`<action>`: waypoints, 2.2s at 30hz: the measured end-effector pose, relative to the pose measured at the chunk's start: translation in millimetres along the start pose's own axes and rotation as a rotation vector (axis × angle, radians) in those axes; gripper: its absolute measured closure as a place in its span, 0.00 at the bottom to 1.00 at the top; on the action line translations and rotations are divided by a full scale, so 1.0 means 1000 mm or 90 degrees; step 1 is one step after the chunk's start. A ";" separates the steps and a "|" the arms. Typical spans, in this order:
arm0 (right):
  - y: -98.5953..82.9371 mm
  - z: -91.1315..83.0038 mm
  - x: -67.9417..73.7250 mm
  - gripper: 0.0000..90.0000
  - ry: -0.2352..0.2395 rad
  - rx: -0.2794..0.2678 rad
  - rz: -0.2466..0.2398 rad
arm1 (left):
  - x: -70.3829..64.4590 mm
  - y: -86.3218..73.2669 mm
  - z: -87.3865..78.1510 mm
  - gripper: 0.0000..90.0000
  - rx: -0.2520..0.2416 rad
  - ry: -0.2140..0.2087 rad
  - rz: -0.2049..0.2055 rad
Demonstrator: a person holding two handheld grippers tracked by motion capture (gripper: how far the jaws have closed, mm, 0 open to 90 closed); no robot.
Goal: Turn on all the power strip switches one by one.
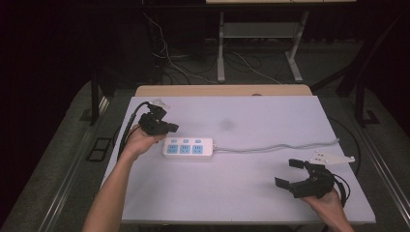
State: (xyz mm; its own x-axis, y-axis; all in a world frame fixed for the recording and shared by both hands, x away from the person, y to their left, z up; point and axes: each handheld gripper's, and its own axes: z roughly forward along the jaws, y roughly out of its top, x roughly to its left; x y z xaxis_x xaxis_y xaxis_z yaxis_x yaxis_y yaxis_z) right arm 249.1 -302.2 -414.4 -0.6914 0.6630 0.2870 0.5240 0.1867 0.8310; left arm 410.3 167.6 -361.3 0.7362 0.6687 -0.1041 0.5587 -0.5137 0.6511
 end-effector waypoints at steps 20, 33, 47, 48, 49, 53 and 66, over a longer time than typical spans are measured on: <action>0.000 0.001 0.000 0.01 0.001 0.003 -0.001 | -0.015 0.009 0.023 1.00 0.019 -0.020 0.028; 0.000 0.001 0.000 0.00 0.001 0.002 -0.002 | -0.021 0.008 0.040 1.00 0.030 -0.034 0.033; 0.000 0.000 0.000 0.01 0.001 0.003 -0.003 | -0.018 0.004 0.052 1.00 0.068 -0.019 0.045; 0.000 0.000 0.000 0.01 0.002 0.003 -0.003 | -0.018 0.004 0.052 1.00 0.069 -0.017 0.046; 0.000 0.000 0.000 0.01 0.002 0.003 -0.003 | -0.018 0.003 0.052 1.00 0.071 -0.015 0.044; 0.000 0.000 0.000 0.00 0.002 0.002 -0.003 | -0.016 0.000 0.052 1.00 0.077 -0.011 0.044; 0.000 0.001 0.000 0.00 0.001 0.003 -0.004 | -0.013 -0.005 0.051 1.00 0.075 -0.010 0.034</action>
State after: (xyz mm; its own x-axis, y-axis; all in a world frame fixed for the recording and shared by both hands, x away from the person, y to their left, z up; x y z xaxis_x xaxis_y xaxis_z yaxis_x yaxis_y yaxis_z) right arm 249.4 -301.4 -414.7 -0.6954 0.6604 0.2834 0.5223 0.1935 0.8305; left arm 417.3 133.9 -401.7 0.7717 0.6303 -0.0842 0.5587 -0.6089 0.5631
